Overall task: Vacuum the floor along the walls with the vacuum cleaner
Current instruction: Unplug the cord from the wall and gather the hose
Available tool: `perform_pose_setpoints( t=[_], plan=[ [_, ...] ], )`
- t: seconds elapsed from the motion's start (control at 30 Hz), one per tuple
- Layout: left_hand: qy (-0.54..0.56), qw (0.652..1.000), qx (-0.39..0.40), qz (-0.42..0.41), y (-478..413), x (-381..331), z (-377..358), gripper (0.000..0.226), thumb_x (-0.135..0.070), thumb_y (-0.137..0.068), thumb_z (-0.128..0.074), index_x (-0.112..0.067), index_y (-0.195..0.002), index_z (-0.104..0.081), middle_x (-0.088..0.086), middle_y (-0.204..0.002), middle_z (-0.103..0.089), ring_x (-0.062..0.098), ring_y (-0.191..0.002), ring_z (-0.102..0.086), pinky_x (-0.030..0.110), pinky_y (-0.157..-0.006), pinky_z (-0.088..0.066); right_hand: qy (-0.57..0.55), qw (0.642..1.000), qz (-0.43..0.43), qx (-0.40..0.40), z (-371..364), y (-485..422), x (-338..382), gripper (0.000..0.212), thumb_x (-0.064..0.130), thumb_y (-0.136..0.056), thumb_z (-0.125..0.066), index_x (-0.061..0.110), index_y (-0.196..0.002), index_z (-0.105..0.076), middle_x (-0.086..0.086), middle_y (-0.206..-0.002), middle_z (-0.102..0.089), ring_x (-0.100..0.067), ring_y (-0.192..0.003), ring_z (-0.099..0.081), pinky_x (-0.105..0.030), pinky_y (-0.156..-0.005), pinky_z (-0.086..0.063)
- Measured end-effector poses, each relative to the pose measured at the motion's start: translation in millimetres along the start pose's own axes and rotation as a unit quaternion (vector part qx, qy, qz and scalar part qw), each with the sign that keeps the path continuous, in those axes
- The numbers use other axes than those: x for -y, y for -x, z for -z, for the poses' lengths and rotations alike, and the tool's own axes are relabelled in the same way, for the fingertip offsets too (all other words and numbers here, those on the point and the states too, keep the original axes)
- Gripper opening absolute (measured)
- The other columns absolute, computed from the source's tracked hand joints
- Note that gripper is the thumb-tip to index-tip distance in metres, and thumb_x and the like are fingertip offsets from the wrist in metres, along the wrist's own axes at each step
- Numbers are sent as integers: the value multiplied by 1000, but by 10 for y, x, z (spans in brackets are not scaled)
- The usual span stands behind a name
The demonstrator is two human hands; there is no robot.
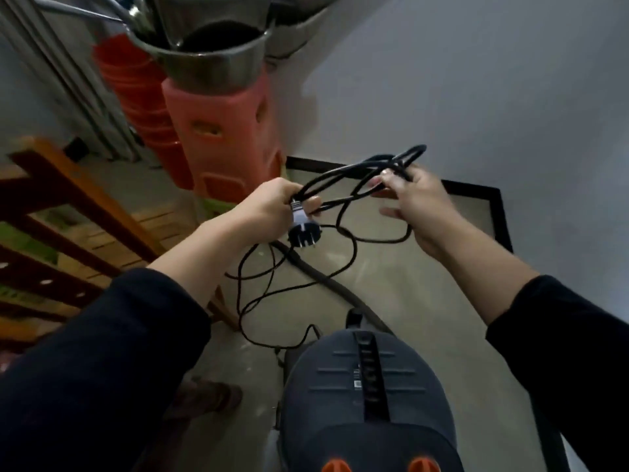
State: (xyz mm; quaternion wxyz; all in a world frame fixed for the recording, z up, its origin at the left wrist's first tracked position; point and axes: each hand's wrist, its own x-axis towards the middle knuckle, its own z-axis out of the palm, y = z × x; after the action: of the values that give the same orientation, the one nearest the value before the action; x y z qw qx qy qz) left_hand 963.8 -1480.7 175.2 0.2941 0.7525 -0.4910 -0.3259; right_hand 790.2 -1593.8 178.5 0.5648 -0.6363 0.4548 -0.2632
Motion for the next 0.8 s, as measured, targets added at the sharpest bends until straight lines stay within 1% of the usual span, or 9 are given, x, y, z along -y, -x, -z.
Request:
perform_pose_setpoints(
  t=[0.07, 0.17, 0.27, 0.4, 0.5, 0.57, 0.67, 0.73, 0.8],
  plan=[
    [-12, 1000, 20, -3, -185, 106, -124, 20, -23, -97, -57, -10, -90, -71, 16, -92, -72, 35, -91, -67, 44, -88, -54, -7, 1000, -16, -8, 57, -39, -204, 14, 19, -102, -46, 16, -109, -58, 4, -94, -69, -11, -90, -66, -29, -77, -53],
    [-23, 1000, 7, -20, -428, 184, -267, 24, -22, -97, -59, -30, -75, -64, -4, -77, -66, 15, -76, -62, 23, -71, -48, 66, 998, 5, -20, 148, -107, -442, 16, 12, -101, -48, 3, -108, -59, -1, -79, -62, -12, -76, -63, -28, -75, -54],
    [-41, 996, 69, -29, -577, 185, -403, 29, -21, -99, -53, -21, -72, -64, -3, -71, -60, 14, -67, -52, 25, -63, -40, 104, 993, 34, -34, 224, -171, -612, 16, 9, -99, -48, 1, -104, -60, -3, -68, -58, -14, -71, -60, -33, -83, -54],
    [-67, 989, 126, -41, -687, 205, -504, 31, -31, -98, -55, -17, -71, -62, -4, -67, -56, 10, -62, -48, 18, -55, -38, 119, 989, 72, -46, 432, -258, -650, 12, 1, -97, -47, 8, -100, -57, 1, -67, -52, -10, -60, -54, -19, -63, -52],
    [-98, 984, 141, -40, -778, 174, -522, 33, -29, -96, -59, -25, -63, -59, -7, -60, -52, 5, -50, -44, 16, -48, -35, 247, 954, 155, -75, 558, -312, -654, 10, 1, -95, -45, 6, -94, -54, 4, -69, -53, -17, -63, -52, -30, -64, -49],
    [-111, 983, 137, -40, -829, 114, -543, 31, -30, -96, -59, -23, -66, -61, -5, -60, -50, 8, -49, -41, 16, -45, -34, 325, 920, 185, -121, 576, -353, -670, 16, -1, -91, -42, 11, -90, -54, 4, -71, -55, -18, -67, -50, -26, -62, -42],
    [-119, 984, 131, -29, -863, 67, -565, 36, -44, -93, -58, -14, -73, -62, 1, -61, -49, 16, -52, -42, 25, -49, -36, 262, 955, 99, -99, 669, -412, -674, 22, 1, -87, -54, 22, -83, -58, 3, -71, -54, -15, -68, -51, -27, -65, -42],
    [-154, 980, 122, -22, -858, 93, -592, 41, -49, -92, -58, -11, -76, -61, 0, -58, -49, 18, -50, -41, 23, -44, -33, 123, 992, -26, 29, 740, -346, -659, 29, -4, -80, -66, 15, -101, -61, -4, -84, -57, -17, -81, -60, -38, -77, -51],
    [-191, 973, 123, -33, -837, 135, -652, 43, -50, -92, -57, -8, -82, -64, 0, -59, -51, 20, -51, -42, 23, -42, -32, 71, 985, -93, 127, 775, -256, -671, 47, 3, -74, -77, 9, -116, -57, -5, -104, -60, -19, -100, -63, -38, -89, -52]
  ],
)
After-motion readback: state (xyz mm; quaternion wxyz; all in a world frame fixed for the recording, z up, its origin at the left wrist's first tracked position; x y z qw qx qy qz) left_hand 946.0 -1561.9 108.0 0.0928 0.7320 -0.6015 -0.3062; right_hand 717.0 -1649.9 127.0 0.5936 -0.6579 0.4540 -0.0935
